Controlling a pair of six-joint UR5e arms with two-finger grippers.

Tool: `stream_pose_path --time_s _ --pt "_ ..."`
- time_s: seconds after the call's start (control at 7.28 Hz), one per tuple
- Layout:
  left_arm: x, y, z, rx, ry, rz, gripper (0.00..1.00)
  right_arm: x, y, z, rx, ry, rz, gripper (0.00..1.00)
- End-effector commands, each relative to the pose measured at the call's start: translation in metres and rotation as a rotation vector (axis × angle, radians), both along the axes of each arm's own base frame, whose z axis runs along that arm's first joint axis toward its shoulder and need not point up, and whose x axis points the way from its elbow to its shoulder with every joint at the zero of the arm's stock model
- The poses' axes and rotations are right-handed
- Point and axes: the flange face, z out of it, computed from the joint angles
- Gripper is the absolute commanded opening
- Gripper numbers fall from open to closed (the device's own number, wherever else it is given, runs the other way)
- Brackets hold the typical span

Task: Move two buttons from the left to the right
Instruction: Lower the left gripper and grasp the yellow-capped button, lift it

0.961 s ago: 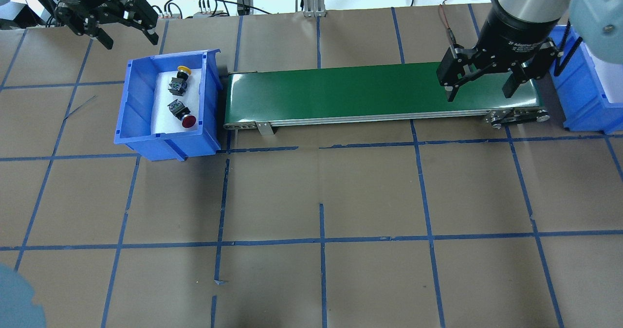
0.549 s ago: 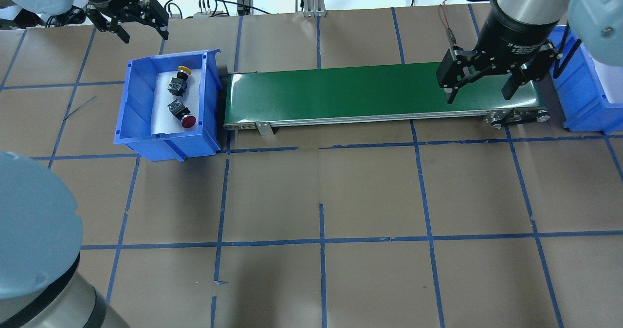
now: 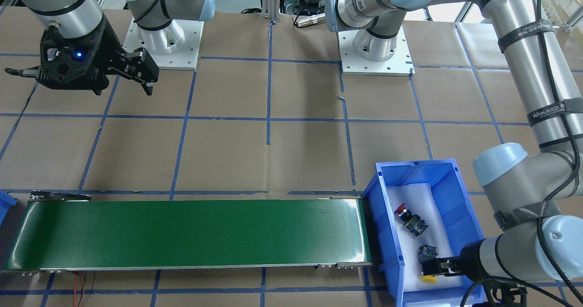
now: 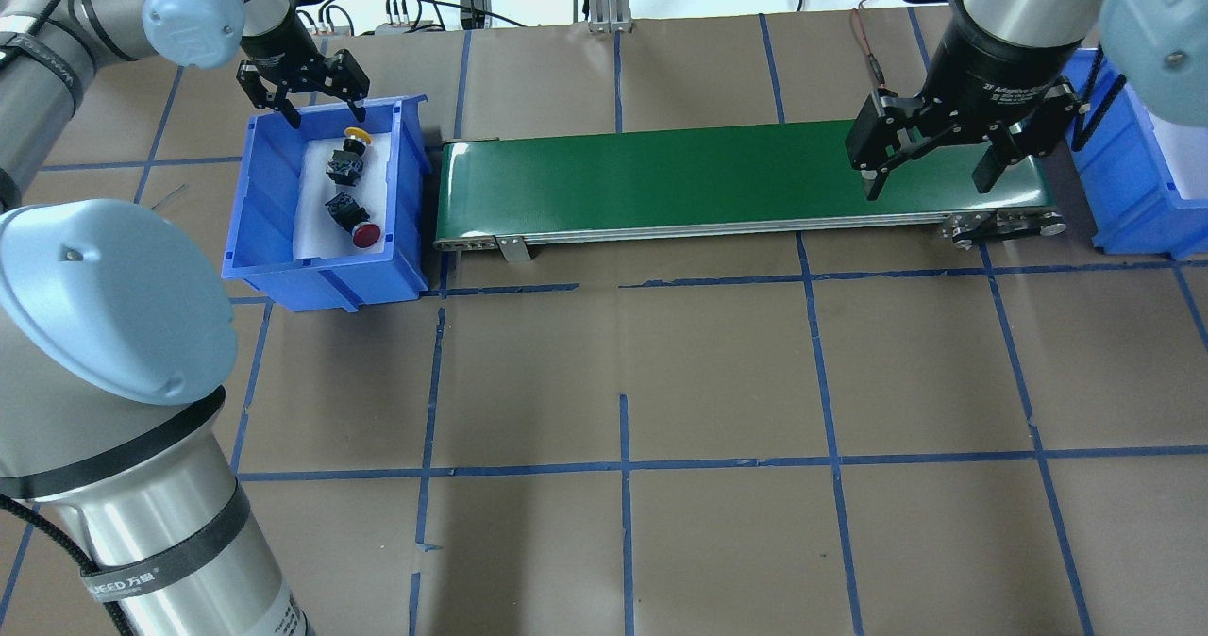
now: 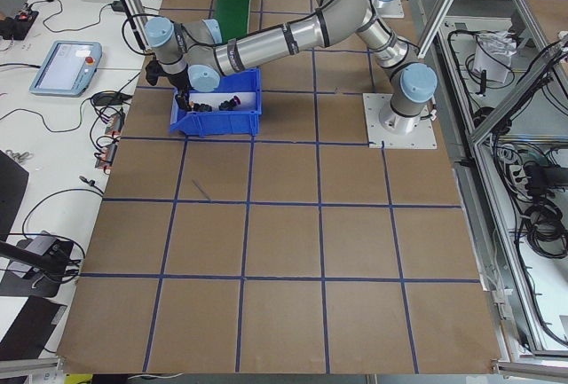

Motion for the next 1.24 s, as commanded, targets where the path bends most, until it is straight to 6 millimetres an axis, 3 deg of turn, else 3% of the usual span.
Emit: stream_pose_path --time_s 0.0,0.69,0.82,0.96,1.1 --pt "0.000 0.000 -0.018 0.030 -0.013 -0.002 1.00 0.000 0.000 -0.001 0.001 0.000 0.000 1.00" --pt "-0.008 0.007 -0.054 0.084 0.002 0.019 1.00 0.000 0.002 -0.007 0.013 -0.001 0.000 1.00" --pt "-0.010 0.007 -0.054 0.085 0.001 0.025 0.92 0.000 0.002 -0.007 0.013 -0.001 0.000 1.00" --pt "-0.008 0.007 -0.054 0.084 -0.002 0.027 0.66 0.000 0.002 -0.007 0.013 -0.001 0.000 1.00" --pt "-0.007 0.006 -0.053 0.081 -0.002 0.028 0.33 0.000 0.002 -0.007 0.013 -0.001 0.002 1.00"
